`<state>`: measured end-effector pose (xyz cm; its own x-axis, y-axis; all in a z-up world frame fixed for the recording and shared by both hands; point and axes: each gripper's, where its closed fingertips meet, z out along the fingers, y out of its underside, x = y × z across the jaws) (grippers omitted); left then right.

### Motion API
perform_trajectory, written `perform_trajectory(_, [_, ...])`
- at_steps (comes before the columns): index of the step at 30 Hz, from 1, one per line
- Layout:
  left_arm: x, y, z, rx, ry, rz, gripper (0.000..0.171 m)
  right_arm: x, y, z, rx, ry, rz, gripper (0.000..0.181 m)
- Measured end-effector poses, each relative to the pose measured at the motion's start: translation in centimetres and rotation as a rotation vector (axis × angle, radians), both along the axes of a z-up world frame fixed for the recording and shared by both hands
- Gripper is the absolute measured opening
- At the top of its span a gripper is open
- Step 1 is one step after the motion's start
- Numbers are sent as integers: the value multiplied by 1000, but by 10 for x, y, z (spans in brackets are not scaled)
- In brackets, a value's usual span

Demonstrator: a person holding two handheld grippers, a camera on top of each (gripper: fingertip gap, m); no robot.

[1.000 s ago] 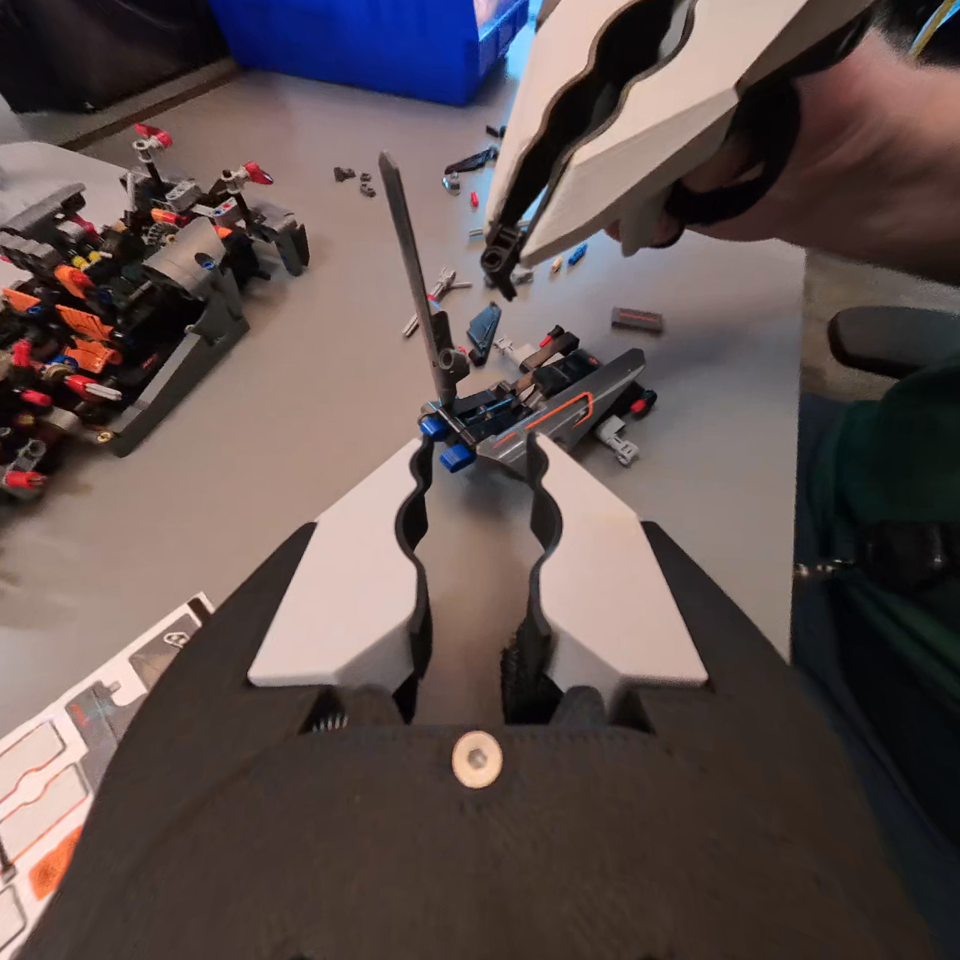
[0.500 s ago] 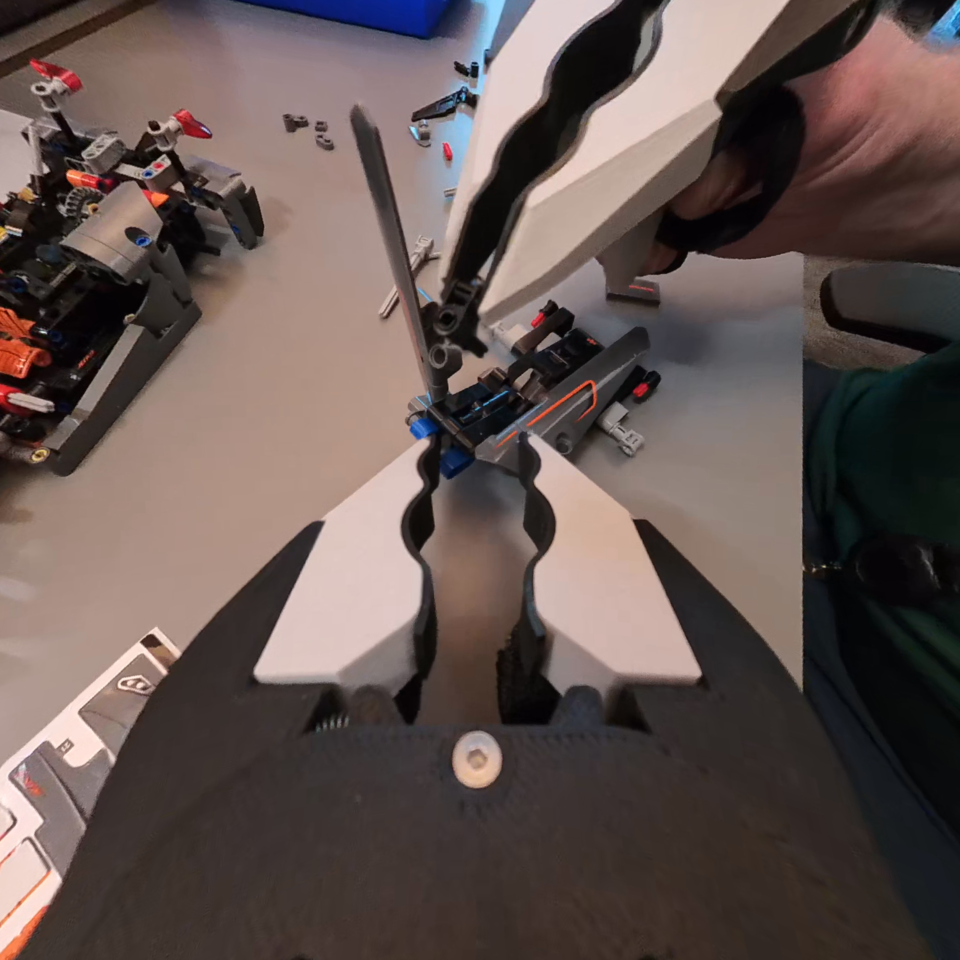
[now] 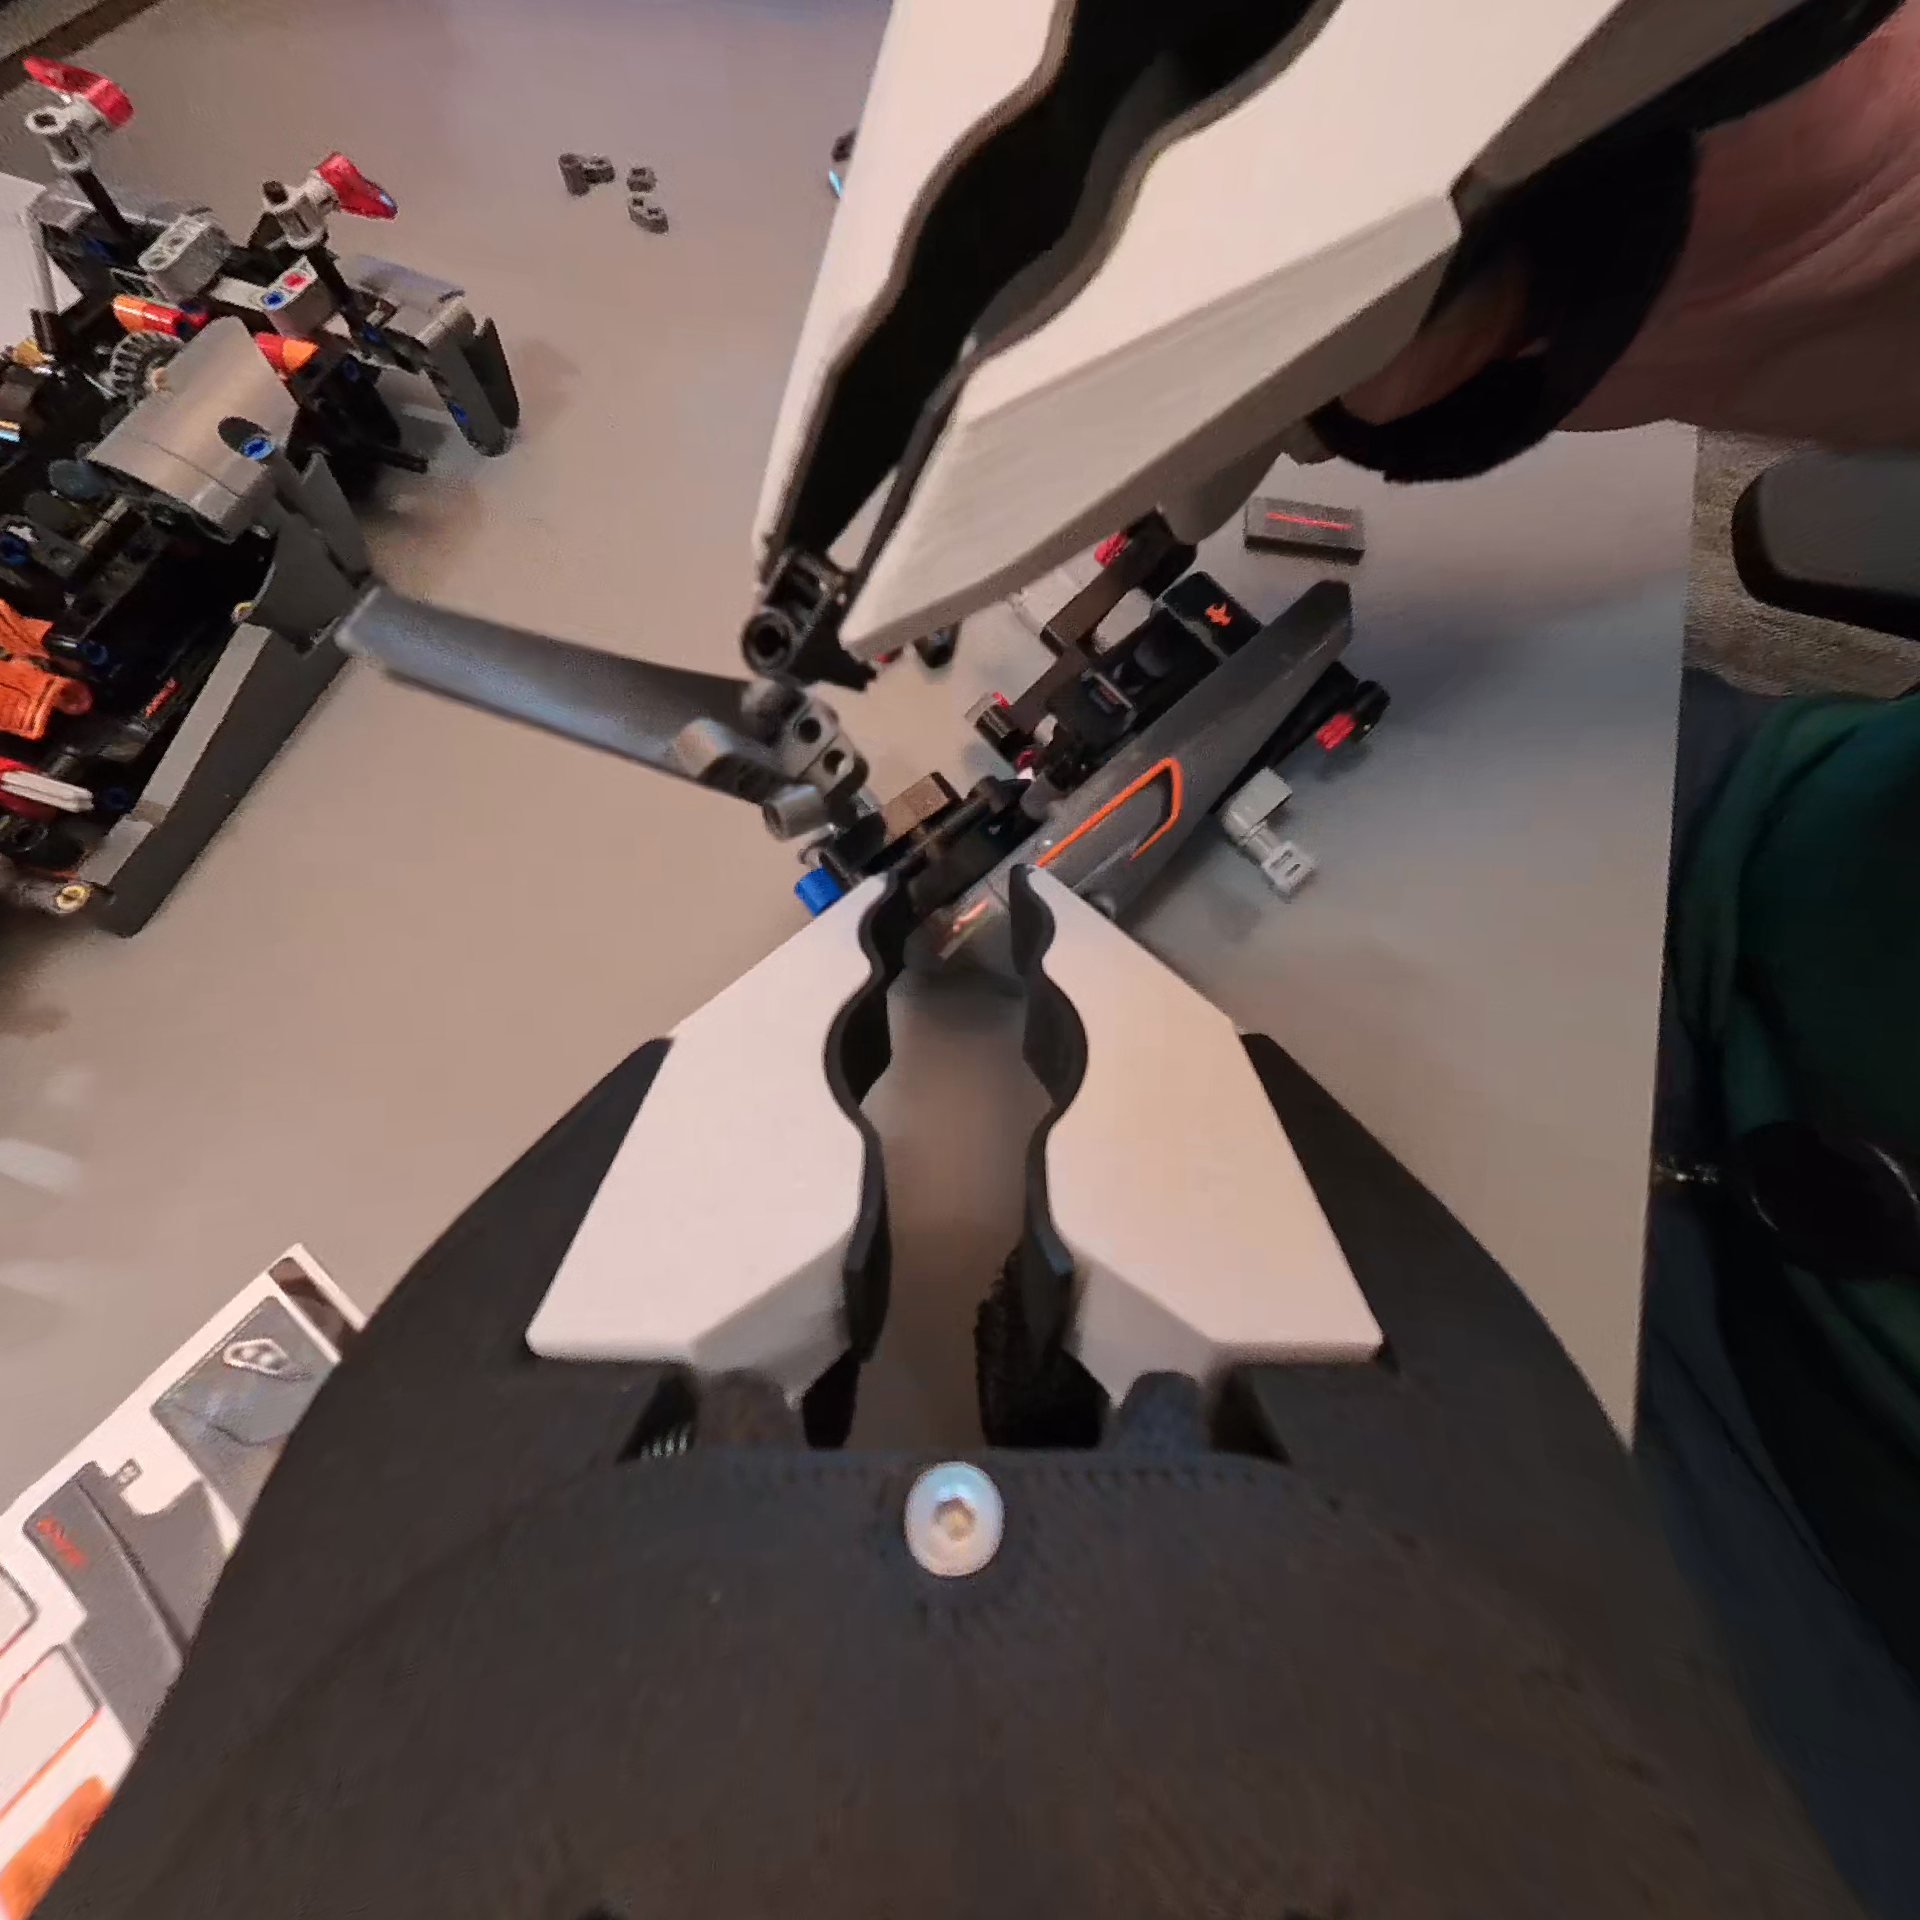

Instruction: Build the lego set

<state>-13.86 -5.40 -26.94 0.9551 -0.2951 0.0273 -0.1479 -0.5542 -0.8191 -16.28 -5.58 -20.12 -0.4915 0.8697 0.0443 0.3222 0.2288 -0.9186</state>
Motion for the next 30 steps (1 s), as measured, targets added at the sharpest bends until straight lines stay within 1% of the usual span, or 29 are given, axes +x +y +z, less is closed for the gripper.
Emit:
perform_trajectory(3, [5, 1, 1, 6, -13, 29, 16, 6, 5, 2, -12, 1, -17, 5])
perform_trajectory(5, [16, -2, 3, 11, -36, 7, 18, 14, 8, 4, -32, -1, -24, 5])
perform_trajectory(7, [15, -4, 9, 48, -8, 31, 17, 24, 8, 6, -57, -3, -28, 5])
perform_trajectory(9, [7, -7, 23, 96, -33, 53, 20, 34, 8, 7, -85, -5, -28, 5])
perform_trajectory(10, [0, -8, 33, 126, -50, 45, 24, 40, 8, 7, -88, -5, -30, 5])
perform_trajectory(11, [-8, -9, 44, 162, -41, 22, 27, 44, 10, 7, -93, -6, -31, 5])
perform_trajectory(12, [-21, -11, 58, 213, 7, 14, 29, 48, 11, 8, -106, -5, -33, 6])
perform_trajectory(13, [-31, -13, 74, 272, 72, -19, 32, 52, 14, 9, -123, 1, -36, 5])
perform_trajectory(14, [-36, -16, 85, 307, 152, -81, 35, 55, 16, 11, -135, 6, -42, 5])
perform_trajectory(15, [-49, -15, 90, 308, 249, -92, 38, 58, 19, 12, -139, 10, -46, 5])
perform_trajectory(16, [-54, -14, 90, 296, 354, -150, 42, 60, 21, 13, -138, 14, -50, 5])
perform_trajectory(18, [-66, -10, 89, 259, 591, -244, 41, 63, 24, 13, -132, 18, -54, 5])
perform_trajectory(19, [-65, -8, 89, 238, 681, -304, 45, 64, 25, 12, -129, 19, -55, 5])
perform_trajectory(20, [-64, -5, 90, 225, 782, -351, 46, 65, 26, 12, -127, 21, -56, 5])
perform_trajectory(23, [-63, 5, 84, 185, 1136, -495, 44, 66, 30, 13, -129, 34, -64, 5])
perform_trajectory(24, [-61, 8, 81, 183, 1219, -546, 42, 66, 32, 13, -131, 37, -65, 5])
perform_trajectory(25, [-59, 8, 75, 163, 1282, -607, 44, 65, 33, 12, -132, 40, -66, 5])
perform_trajectory(26, [-61, 10, 72, 152, 1358, -637, 45, 65, 33, 12, -132, 44, -66, 5])
perform_trajectory(27, [-63, 14, 72, 162, 1421, -646, 41, 65, 34, 11, -132, 47, -65, 5])
perform_trajectory(28, [-59, 14, 68, 173, 1434, -683, 39, 65, 34, 11, -135, 50, -63, 5])
perform_trajectory(29, [-58, 13, 63, 171, 1465, -716, 40, 64, 35, 10, -139, 53, -61, 5])
perform_trajectory(30, [-60, 17, 64, 187, 1525, -711, 33, 64, 35, 10, -143, 57, -60, 5])
